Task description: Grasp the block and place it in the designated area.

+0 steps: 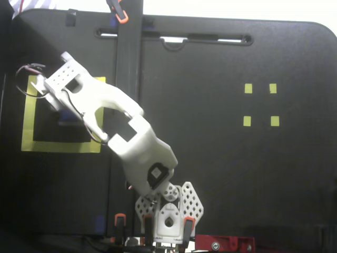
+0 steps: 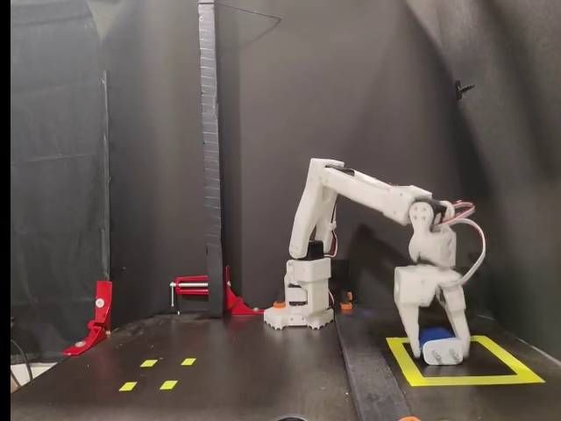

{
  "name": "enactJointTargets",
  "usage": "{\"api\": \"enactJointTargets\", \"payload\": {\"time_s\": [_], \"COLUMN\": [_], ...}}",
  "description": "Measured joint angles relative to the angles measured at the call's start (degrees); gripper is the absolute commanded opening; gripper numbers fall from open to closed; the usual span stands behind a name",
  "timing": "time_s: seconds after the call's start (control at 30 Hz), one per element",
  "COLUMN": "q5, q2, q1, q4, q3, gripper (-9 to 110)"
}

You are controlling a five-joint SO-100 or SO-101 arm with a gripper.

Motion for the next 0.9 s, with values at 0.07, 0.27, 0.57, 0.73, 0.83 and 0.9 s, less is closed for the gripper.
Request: {"api": "enactJointTargets", "payload": {"time_s": [0.07, 0.27, 0.57, 0.73, 0.83, 0.9], "q5": [0.0, -0.5, -0.6, -0.6, -0.7, -0.7], "q2": [0.0, 0.0, 0.0, 0.2, 2.5, 4.7], "q1": [0.0, 0.0, 0.0, 0.0, 0.0, 0.2], "q4": [0.2, 0.4, 0.4, 1.5, 3.5, 4.8], "q3": [0.0, 0.0, 0.0, 0.0, 0.0, 0.0], "gripper": [41, 43, 43, 43, 43, 43]}}
